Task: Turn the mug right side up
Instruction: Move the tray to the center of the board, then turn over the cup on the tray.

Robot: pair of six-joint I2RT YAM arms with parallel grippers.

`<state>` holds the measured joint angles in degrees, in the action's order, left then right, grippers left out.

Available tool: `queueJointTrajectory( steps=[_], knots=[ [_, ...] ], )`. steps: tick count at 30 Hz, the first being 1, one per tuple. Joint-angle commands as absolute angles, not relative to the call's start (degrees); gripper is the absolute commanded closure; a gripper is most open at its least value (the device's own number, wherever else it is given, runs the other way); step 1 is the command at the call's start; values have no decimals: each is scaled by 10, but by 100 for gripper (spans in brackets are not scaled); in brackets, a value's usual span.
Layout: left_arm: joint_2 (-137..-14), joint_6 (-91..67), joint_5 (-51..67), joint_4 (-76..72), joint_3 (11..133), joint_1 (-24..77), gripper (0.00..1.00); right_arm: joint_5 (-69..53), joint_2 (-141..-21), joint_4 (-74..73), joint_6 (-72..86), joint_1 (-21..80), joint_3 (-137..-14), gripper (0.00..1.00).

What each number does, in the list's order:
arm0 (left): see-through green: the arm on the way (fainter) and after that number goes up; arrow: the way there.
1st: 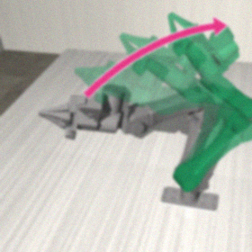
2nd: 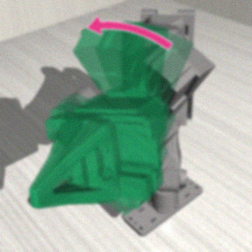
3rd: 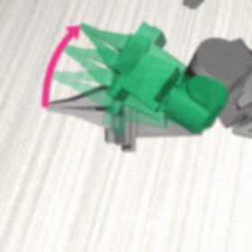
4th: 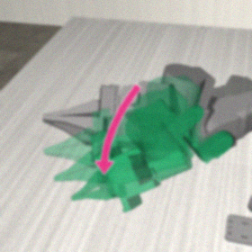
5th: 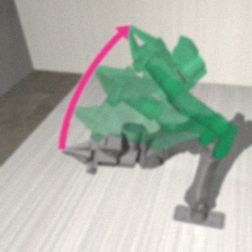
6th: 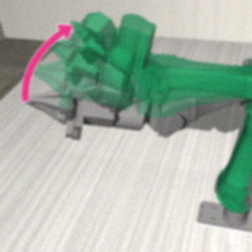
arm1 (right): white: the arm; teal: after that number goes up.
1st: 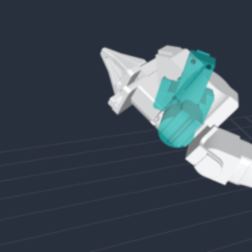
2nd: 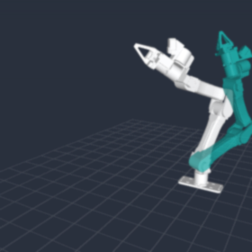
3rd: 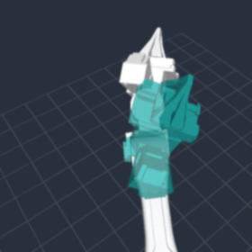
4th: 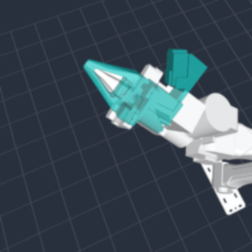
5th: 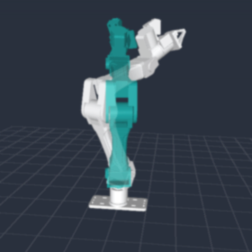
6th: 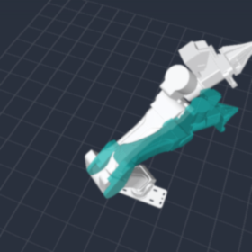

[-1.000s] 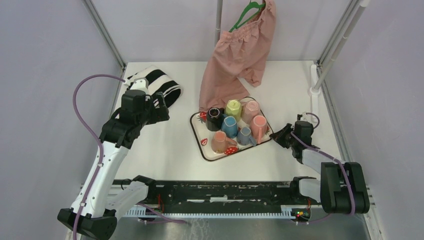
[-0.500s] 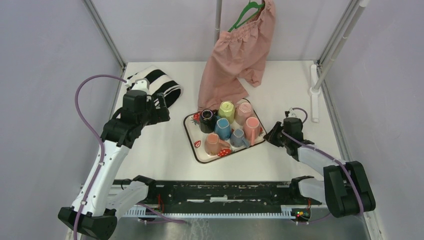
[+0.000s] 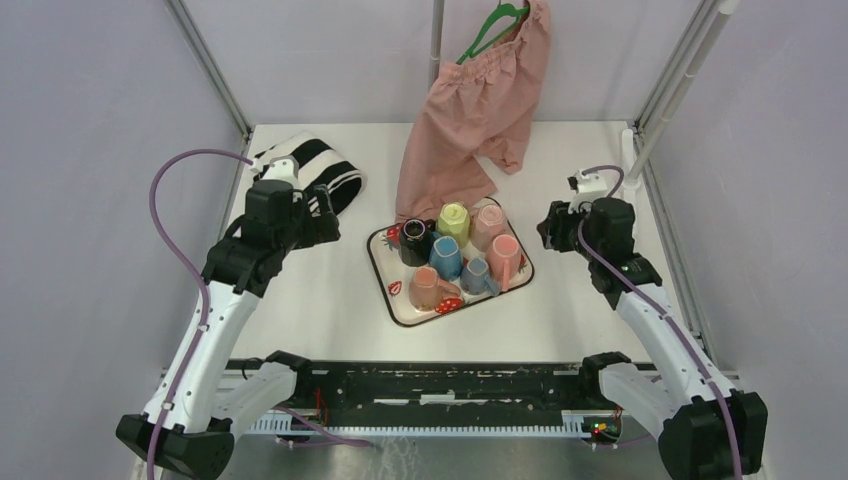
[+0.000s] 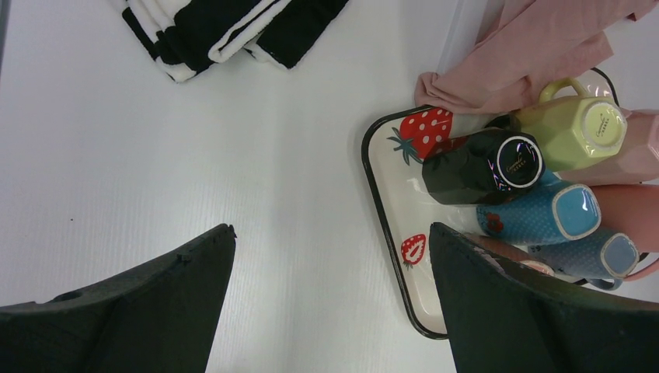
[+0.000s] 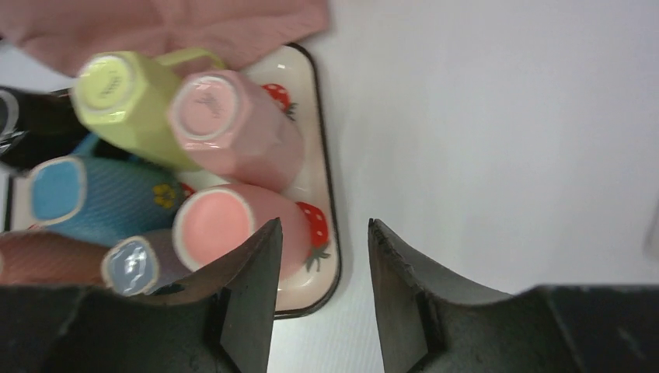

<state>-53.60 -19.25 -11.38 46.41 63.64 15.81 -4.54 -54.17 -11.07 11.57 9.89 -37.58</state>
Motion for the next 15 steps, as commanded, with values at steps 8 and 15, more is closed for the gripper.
queueJointTrajectory(
  steps=[8, 15],
  knots=[
    [-516, -197, -95, 431, 629, 156, 0, -228, -630, -174, -82, 300, -526, 45],
    [-502, -201, -106, 443, 630, 156, 0, -150, -740, -258, -204, 466, -587, 43]
  ],
)
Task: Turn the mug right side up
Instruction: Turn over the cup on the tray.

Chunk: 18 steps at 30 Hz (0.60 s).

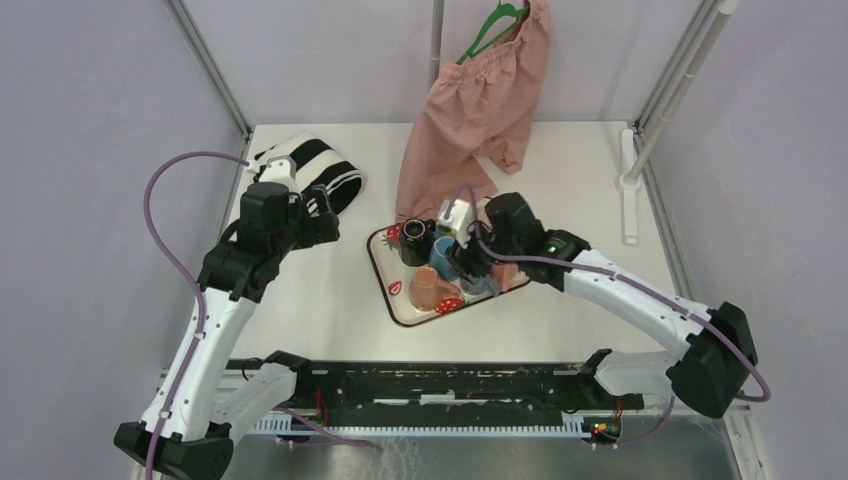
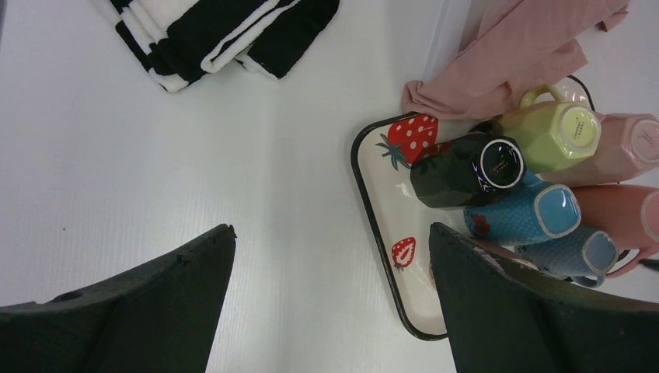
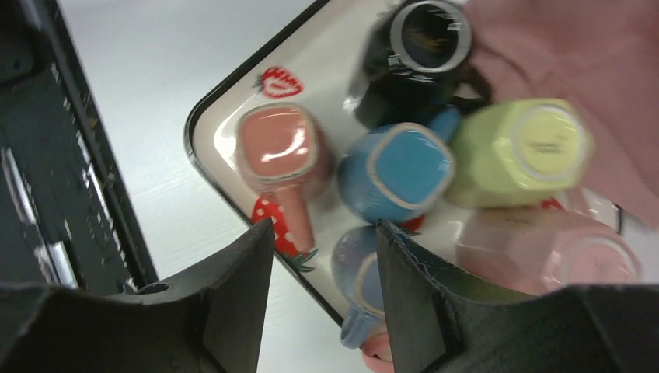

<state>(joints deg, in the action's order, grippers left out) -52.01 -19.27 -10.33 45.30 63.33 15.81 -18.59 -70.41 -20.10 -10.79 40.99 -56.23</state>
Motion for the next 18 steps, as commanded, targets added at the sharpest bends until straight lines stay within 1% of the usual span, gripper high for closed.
queueJointTrajectory(
  steps=[1, 6, 9, 18],
  knots=[
    [-500, -201, -108, 445, 630, 156, 0, -149, -749, -259, -217, 472, -586, 43],
    [-493, -199, -118, 454, 633, 156, 0, -153, -807, -278, -275, 489, -592, 42],
    [-493, -196, -124, 460, 639, 156, 0, -166, -832, -261, -297, 493, -595, 42],
    [-487, -196, -132, 467, 642, 156, 0, -187, -870, -241, -301, 494, -611, 42]
  ],
)
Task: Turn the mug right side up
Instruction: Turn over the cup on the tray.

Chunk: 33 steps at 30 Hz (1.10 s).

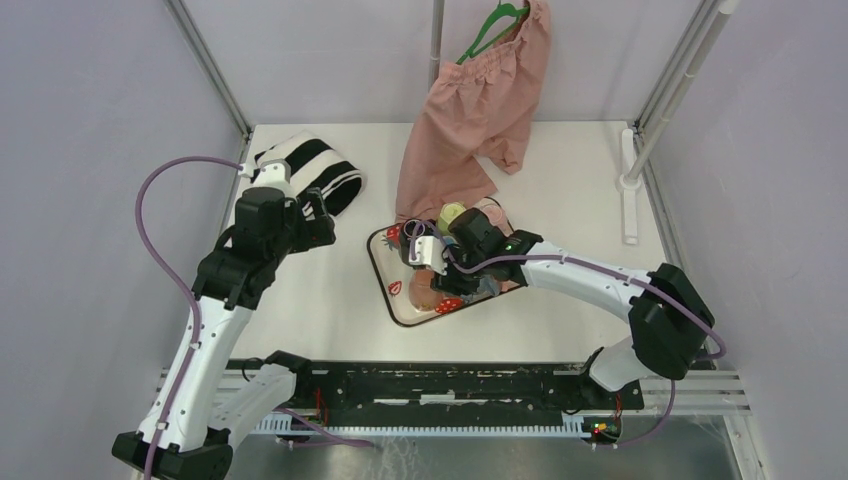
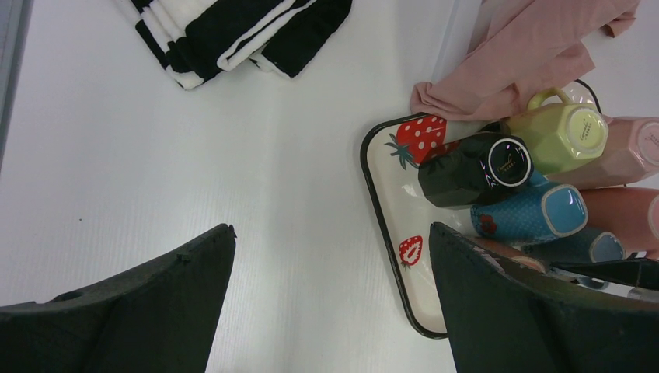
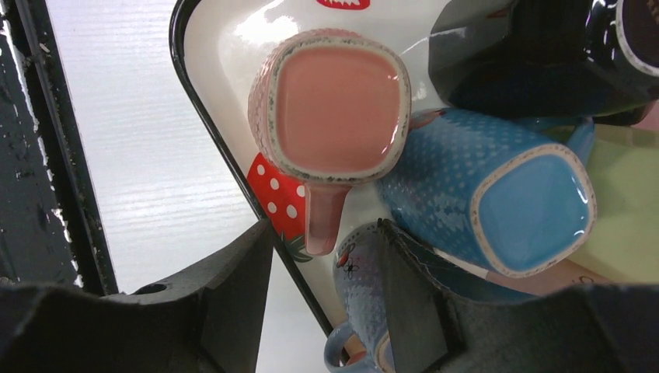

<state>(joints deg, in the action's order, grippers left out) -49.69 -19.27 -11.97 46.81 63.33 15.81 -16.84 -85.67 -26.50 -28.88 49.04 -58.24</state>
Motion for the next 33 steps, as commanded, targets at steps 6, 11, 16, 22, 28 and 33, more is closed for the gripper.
queueJointTrajectory(
  steps=[6, 11, 16, 22, 28, 33],
  knots=[
    [-488, -195, -133, 466, 644, 155, 0, -192, -885, -228, -288, 501, -611, 46],
    [-490, -198, -132, 466, 642, 155, 0, -191, -898, -225, -286, 505, -617, 49],
    [-494, -200, -132, 466, 642, 155, 0, -195, -914, -226, -286, 507, -629, 53],
    [-497, -199, -133, 466, 642, 155, 0, -194, -931, -229, -287, 508, -640, 60],
    [-495, -197, -138, 466, 639, 155, 0, -180, -944, -226, -282, 508, -644, 68],
    [-498, -194, -141, 465, 642, 155, 0, -176, -944, -206, -271, 508, -635, 79]
  ],
)
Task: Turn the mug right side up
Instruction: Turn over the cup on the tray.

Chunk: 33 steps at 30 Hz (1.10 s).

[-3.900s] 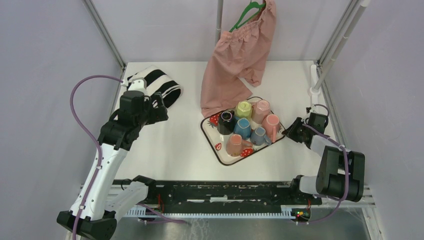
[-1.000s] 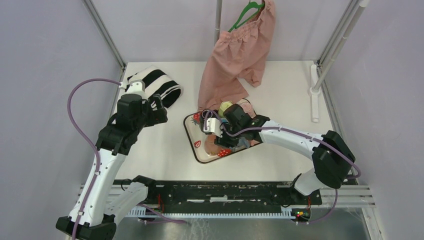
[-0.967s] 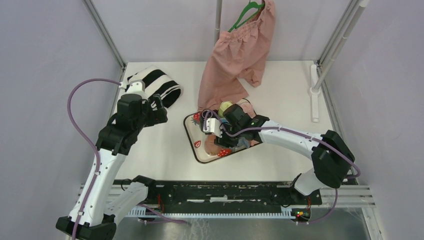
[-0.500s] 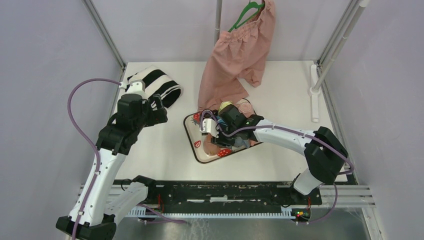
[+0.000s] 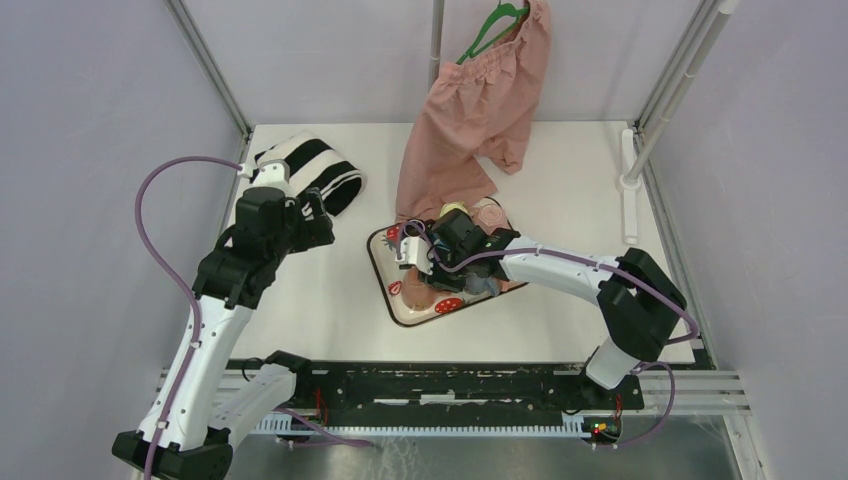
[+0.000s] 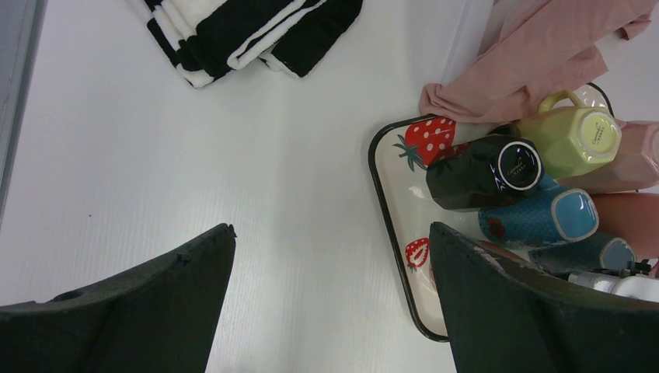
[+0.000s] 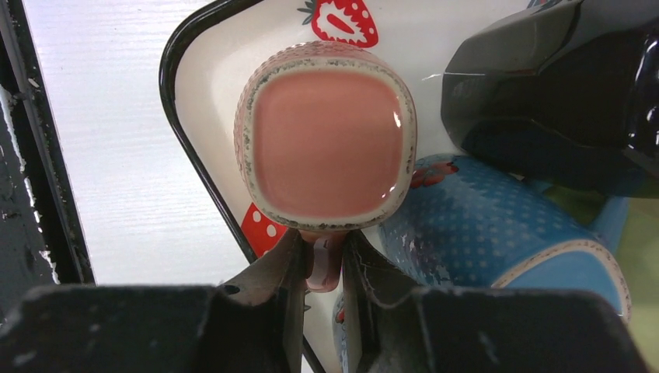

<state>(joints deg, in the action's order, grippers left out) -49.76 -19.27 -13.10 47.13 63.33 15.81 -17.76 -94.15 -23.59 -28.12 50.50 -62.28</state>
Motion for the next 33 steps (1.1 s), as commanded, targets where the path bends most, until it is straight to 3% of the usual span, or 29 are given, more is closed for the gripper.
queueJointTrajectory(
  steps=[1, 8, 33],
  knots=[
    [-499, -193, -141, 465, 643, 155, 0, -177, -942, -202, -268, 508, -632, 81],
    [-501, -192, -144, 465, 642, 155, 0, -146, -928, -177, -253, 511, -616, 100],
    [-488, -208, -126, 444, 632, 156, 0, -172, -830, -16, -101, 511, -521, 100]
  ],
)
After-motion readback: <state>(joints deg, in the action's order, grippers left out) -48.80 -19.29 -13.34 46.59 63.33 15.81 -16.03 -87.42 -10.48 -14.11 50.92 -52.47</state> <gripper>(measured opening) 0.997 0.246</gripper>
